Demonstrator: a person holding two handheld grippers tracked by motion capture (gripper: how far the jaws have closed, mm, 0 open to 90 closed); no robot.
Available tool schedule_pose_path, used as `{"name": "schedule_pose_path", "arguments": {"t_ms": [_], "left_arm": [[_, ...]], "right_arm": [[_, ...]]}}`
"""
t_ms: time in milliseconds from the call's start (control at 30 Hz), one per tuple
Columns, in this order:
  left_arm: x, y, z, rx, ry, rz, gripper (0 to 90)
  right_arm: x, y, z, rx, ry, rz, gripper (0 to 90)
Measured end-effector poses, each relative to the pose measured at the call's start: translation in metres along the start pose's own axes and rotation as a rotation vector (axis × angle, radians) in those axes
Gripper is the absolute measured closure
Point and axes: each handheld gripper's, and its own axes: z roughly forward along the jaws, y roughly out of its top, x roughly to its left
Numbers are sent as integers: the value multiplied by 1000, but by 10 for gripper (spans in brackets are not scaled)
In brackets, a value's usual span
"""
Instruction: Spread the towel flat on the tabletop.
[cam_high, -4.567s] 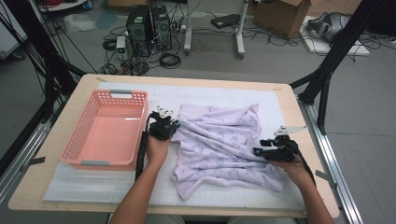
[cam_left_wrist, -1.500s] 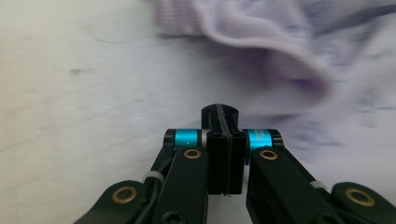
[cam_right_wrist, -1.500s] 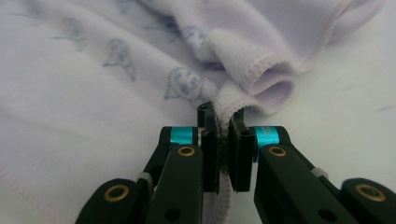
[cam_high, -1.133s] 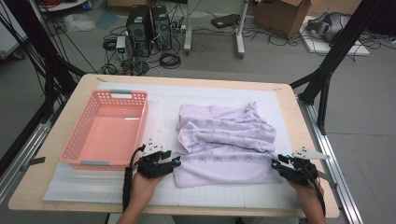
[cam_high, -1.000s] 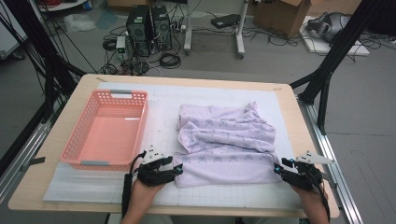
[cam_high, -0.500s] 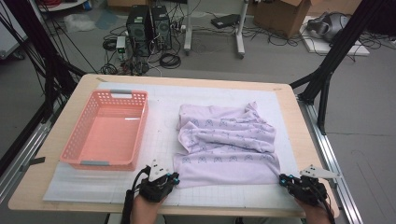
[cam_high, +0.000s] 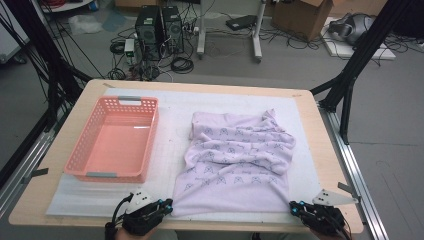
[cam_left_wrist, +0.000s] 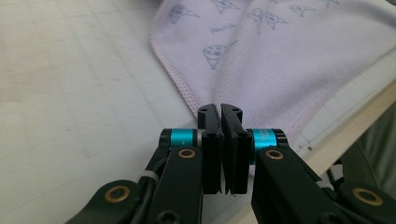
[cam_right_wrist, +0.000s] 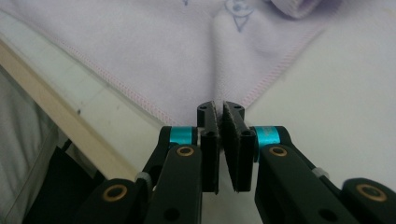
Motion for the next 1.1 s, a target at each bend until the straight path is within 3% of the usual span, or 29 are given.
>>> {"name": "schedule_pose_path", "arguments": {"t_ms": [267, 333, 367, 400, 500, 567, 700, 767, 800, 867, 900, 933, 1000, 1100], "left_arm": [[-23, -14, -10, 23, -51, 46, 861], [-22, -12, -11, -15, -37, 46, 785], [-20, -9, -10, -38, -19, 33, 676], [-17, -7, -9, -59, -6, 12, 592], [-8, 4, -2, -96, 24, -50, 480], [-4, 11, 6, -99, 31, -59, 464], [-5, 19, 25, -64, 5, -69, 447], [-11, 19, 34, -24, -7, -50, 442], [-16, 18, 36, -32, 8, -21, 424], [-24, 17, 39, -19, 19, 20, 465], [-30, 16, 39, -22, 61, 74, 510], [-33, 14, 39, -22, 101, 125, 616], [-33, 13, 36, -12, 80, 101, 811], [-29, 10, 25, 5, 63, 79, 855]], "right_arm": [[7, -28, -25, 21, 11, 8, 836], [7, -26, -26, -4, 5, 13, 731], [6, -23, -27, -25, 1, 29, 696], [5, -20, -27, -47, -3, 39, 673], [1, -10, -21, -71, -37, 47, 645], [-3, -5, -14, -75, -63, 68, 623], [-12, 8, -8, -109, -80, 107, 597], [-15, 11, -4, -100, -103, 106, 589], [-17, 11, -1, -96, -101, 112, 588], [-17, 11, 4, -78, -100, 106, 583], [-16, 10, 6, -71, -103, 98, 580], [-16, 10, 7, -64, -107, 87, 575], [-15, 10, 9, -58, -104, 86, 572], [-16, 10, 12, -58, -105, 74, 567]]}}
